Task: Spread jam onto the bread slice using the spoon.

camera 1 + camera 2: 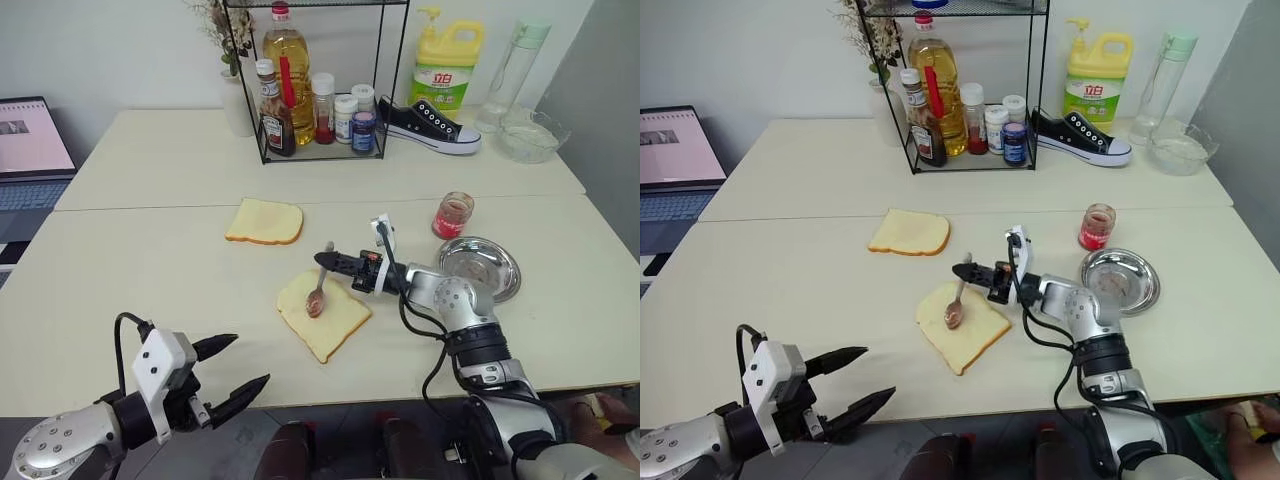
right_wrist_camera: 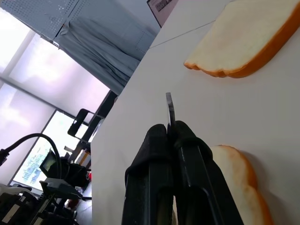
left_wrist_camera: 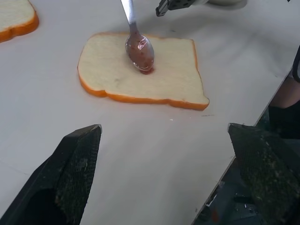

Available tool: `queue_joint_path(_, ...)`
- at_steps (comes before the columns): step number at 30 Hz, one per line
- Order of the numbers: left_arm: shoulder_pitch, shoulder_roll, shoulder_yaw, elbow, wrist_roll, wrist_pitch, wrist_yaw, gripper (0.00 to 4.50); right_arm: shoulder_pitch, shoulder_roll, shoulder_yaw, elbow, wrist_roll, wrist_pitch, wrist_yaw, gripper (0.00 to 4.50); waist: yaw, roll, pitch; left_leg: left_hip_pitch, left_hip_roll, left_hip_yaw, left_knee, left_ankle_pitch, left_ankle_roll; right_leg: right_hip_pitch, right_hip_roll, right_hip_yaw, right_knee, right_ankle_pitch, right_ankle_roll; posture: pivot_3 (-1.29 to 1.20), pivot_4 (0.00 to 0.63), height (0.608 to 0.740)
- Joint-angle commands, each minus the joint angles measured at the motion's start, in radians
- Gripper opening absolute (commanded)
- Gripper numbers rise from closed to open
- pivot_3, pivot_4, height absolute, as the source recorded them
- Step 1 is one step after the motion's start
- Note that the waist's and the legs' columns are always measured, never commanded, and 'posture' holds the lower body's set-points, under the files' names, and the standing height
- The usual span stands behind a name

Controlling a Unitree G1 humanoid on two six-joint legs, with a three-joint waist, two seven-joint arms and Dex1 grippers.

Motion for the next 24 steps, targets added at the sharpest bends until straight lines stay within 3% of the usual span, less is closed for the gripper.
queue_joint_path(1, -0.01, 0.007, 0.01, -0.005, 0.004, -0.022, -0.003, 4.5, -0.051, 0.019, -0.035, 0.0, 0.013, -0.032, -0.007, 0.04, 0.0, 0.0, 0.0, 0.0, 0.0, 0.0, 0.0, 0.0, 0.0, 0.0, 0.0, 0.0, 0.0, 0.0, 0.0, 0.0, 0.15, 0.74)
queue_joint_path(8, -0.032, 0.007, -0.001, -0.002, 0.007, -0.015, -0.001, 4.5, -0.074, -0.011, -0.071, -0.023, 0.053, 0.022, 0.013, 0.04, 0.002, 0.0, 0.0, 0.0, 0.0, 0.0, 0.0, 0.0, 0.0, 0.0, 0.0, 0.0, 0.0, 0.0, 0.0, 0.0, 0.15, 0.74)
queue_joint_path(14, -0.034, 0.008, -0.005, -0.004, 0.006, -0.009, -0.001, 4.5, -0.021, -0.078, -0.023, -0.098, 0.074, 0.113, 0.092, 0.04, 0.0, 0.0, 0.0, 0.0, 0.0, 0.0, 0.0, 0.0, 0.0, 0.0, 0.0, 0.0, 0.0, 0.0, 0.0, 0.0, 0.15, 0.74)
queue_joint_path(24, -0.033, 0.015, -0.006, -0.01, 0.007, -0.004, -0.001, 4.5, 0.007, -0.065, 0.044, 0.0, -0.028, -0.001, 0.102, 0.04, 0.0, 0.0, 0.0, 0.0, 0.0, 0.0, 0.0, 0.0, 0.0, 0.0, 0.0, 0.0, 0.0, 0.0, 0.0, 0.0, 0.15, 0.74)
